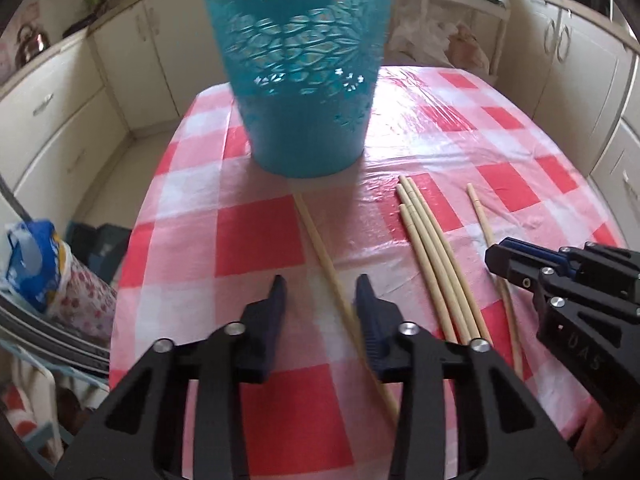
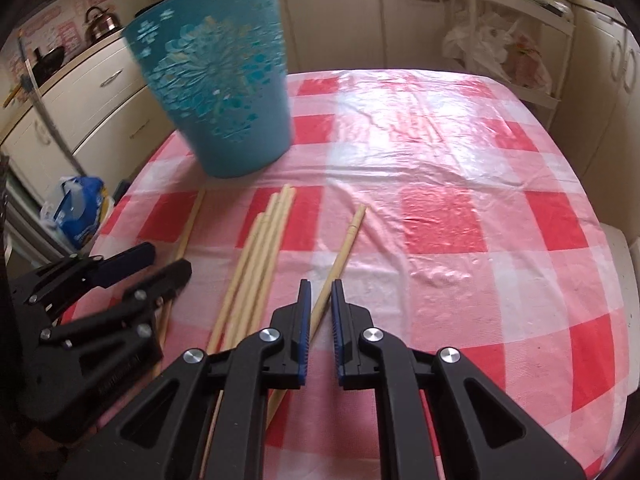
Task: Organize utensils
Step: 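Move both open grippers down over the loose wooden chopsticks, then close the left gripper on one chopstick while the right gripper grasps another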
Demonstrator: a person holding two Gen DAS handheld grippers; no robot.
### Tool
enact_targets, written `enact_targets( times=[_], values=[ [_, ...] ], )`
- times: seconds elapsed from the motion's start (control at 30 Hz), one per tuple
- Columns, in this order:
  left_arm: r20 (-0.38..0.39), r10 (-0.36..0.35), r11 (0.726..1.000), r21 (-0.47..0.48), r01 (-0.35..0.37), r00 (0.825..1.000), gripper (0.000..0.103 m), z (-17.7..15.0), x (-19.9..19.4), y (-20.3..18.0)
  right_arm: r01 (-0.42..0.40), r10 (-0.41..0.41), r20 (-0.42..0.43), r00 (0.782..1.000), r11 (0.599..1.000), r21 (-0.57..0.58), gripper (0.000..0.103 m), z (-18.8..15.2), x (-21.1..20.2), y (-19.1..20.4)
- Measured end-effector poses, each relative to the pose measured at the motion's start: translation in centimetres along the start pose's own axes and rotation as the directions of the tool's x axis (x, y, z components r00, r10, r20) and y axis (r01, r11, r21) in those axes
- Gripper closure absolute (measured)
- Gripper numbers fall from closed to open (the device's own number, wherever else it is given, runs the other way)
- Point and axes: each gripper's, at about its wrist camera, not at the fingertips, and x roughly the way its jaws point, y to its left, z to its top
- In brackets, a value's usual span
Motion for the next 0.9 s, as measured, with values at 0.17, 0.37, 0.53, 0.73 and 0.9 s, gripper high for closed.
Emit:
enact_targets(
  times=[0.17, 0.37, 0.53, 0.73, 0.9],
  values=[
    [-0.03, -0.073, 0.997, -0.017, 0.073, 0.997, 0.071, -0.2, -0.5, 1.6, 0.015, -0.015, 0.008, 1.0, 0.997, 0.069, 0.082, 0.7, 0.3, -1.2],
    [-0.018, -0.032, 0.999, -0.043, 0.031, 0.999, 0.057, 1.7, 0.4, 2.7, 0.025, -0.025, 0.005, 1.0, 0.999, 0.025, 0.081, 1.4, 1.2, -0.4],
    [-0.036, -0.024, 0.999, -0.034, 0.022, 0.999, 0.061, 2.8, 2.1, 3.2, 0.012, -0.012, 0.002, 1.0, 1.0, -0.016, 0.095, 1.3, 1.2, 0.1],
    [-0.046, -0.118, 0.99, 0.074, 0.121, 0.992, 0.093, 3.0, 2.0, 2.4, -0.004, 0.004, -0.009, 1.0, 1.0, 0.005, 0.095, 1.4, 1.1, -0.4],
    [-0.07, -0.078, 0.99, 0.113, 0.085, 0.995, 0.083, 3.1, 1.9, 2.1, 0.017, -0.017, -0.004, 1.0, 1.0, -0.01, 0.095, 1.7, 1.4, -0.4]
  ],
)
